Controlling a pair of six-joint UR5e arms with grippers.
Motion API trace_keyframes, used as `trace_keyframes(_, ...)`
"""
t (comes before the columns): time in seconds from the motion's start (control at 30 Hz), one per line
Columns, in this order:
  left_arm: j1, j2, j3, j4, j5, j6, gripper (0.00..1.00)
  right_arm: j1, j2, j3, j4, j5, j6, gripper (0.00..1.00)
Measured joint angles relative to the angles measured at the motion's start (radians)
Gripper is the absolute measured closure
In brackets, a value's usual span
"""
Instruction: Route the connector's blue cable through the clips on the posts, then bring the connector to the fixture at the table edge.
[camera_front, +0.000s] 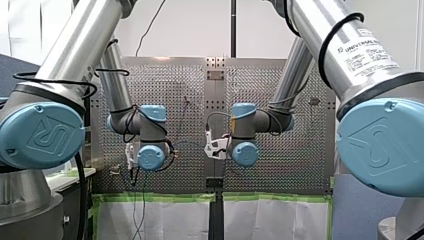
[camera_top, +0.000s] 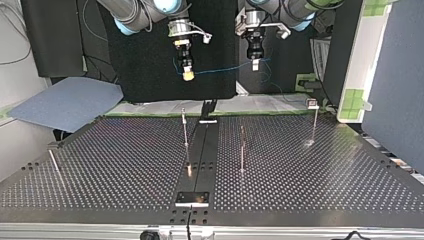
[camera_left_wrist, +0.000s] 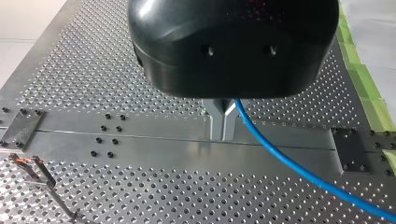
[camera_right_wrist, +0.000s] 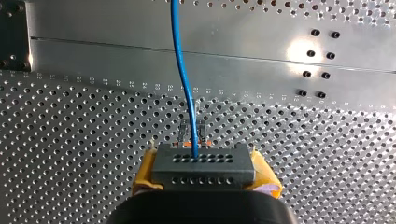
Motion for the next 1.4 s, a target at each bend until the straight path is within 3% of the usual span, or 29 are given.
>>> trace_keyframes(0.47,0.0,0.0,0.0,0.0,0.0,0.0,1.0,0.0,0.0,0.0,0.0,0.0,0.0,1.0)
trace_keyframes(0.63,0.0,0.0,0.0,0.0,0.0,0.0,0.94,0.0,0.0,0.0,0.0,0.0,0.0,1.0)
trace_keyframes(0.9,0.0,0.0,0.0,0.0,0.0,0.0,0.99,0.0,0.0,0.0,0.0,0.0,0.0,1.0)
trace_keyframes(1.4,0.0,0.0,0.0,0.0,0.0,0.0,0.99,0.0,0.0,0.0,0.0,0.0,0.0,1.0)
